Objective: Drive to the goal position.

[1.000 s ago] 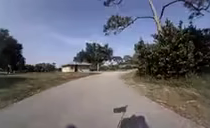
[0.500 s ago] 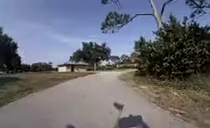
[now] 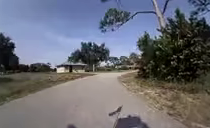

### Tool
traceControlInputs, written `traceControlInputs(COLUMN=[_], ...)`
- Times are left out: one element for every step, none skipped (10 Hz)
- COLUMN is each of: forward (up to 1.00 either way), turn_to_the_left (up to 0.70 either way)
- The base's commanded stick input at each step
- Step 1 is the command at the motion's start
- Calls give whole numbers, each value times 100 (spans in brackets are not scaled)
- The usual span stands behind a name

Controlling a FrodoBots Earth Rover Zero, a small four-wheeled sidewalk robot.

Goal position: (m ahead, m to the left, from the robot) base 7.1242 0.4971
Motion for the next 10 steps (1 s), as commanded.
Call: traceControlInputs(forward=[100, 100, 100, 100, 100, 100, 100, 100, 100, 100], turn_to_the_left=[0, 0, 0, 0, 0, 0, 2, 2, 2, 2])
